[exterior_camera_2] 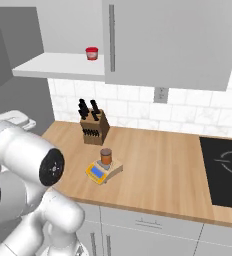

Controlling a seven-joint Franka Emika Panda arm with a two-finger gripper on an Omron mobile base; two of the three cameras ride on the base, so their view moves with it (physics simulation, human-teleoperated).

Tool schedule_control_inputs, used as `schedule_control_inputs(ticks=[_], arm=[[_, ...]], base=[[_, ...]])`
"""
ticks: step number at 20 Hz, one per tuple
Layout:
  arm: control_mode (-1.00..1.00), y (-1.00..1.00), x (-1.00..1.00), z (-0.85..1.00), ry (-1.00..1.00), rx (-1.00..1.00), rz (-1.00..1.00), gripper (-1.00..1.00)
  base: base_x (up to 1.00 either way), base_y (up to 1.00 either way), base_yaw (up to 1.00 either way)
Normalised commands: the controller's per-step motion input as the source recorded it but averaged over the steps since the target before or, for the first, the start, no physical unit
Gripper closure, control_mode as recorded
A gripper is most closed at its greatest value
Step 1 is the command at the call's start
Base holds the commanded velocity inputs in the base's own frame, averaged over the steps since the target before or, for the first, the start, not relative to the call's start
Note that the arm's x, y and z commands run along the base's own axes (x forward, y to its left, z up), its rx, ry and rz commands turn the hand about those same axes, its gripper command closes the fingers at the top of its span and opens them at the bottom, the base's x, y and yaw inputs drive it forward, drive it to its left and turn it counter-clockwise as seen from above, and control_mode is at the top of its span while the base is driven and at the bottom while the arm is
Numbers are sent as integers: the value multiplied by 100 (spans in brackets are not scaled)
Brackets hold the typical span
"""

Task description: Pick the jam and place it on the digital scale for weighing, and close the cabinet.

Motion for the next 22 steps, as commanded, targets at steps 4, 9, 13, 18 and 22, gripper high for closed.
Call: schedule_control_inputs(ticks=[4, 9, 13, 18, 22], arm=[[-100, 80, 92, -23, 9, 0, -6, -100], [-100, 76, 65, -48, -29, 8, -12, -100], [-100, 0, -20, -14, -56, 27, -16, -100], [-100, 47, -66, -39, -70, 14, -35, -100], [-100, 85, -36, -52, -58, 0, -62, -100]], base=[[0, 0, 0], [0, 0, 0], [0, 0, 0], [0, 0, 0], [0, 0, 0]])
